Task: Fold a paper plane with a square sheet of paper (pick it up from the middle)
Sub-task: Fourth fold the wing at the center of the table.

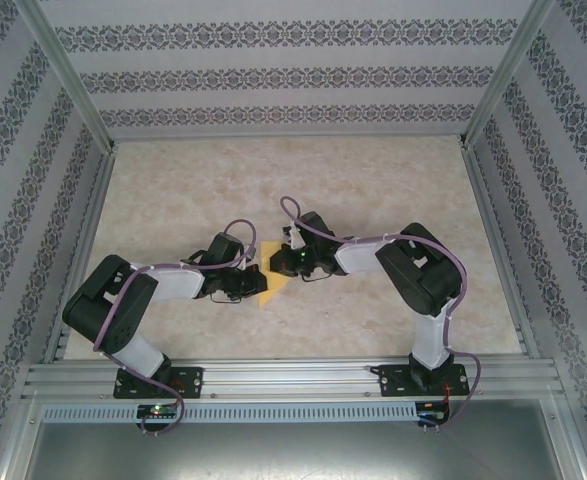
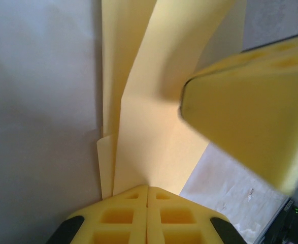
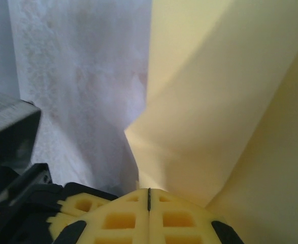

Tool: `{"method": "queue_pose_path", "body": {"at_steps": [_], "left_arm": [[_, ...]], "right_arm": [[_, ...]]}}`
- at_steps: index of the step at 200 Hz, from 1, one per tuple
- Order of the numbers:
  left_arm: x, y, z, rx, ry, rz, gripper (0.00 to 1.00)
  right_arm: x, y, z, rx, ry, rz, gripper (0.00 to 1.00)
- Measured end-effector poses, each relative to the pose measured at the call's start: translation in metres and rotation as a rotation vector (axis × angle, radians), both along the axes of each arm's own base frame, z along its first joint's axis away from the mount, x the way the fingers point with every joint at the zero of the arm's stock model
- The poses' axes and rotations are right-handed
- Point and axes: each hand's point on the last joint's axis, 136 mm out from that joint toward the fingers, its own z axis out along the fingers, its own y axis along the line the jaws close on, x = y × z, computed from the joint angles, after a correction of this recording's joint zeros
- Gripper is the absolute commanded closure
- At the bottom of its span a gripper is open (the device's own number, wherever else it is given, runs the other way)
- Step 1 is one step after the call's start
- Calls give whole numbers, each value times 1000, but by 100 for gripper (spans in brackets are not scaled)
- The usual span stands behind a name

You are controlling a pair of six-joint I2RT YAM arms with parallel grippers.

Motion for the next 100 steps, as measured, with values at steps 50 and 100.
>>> {"method": "queue_pose_path", "body": {"at_steps": [50,100], "left_arm": [[-1,0,0,1,2,0,92],[-1,1,0,2,2,0,92]], "right_arm": [[1,0,-10,-6,11,-10,96],[30,-23,-10,-24,7,-86,95]]}}
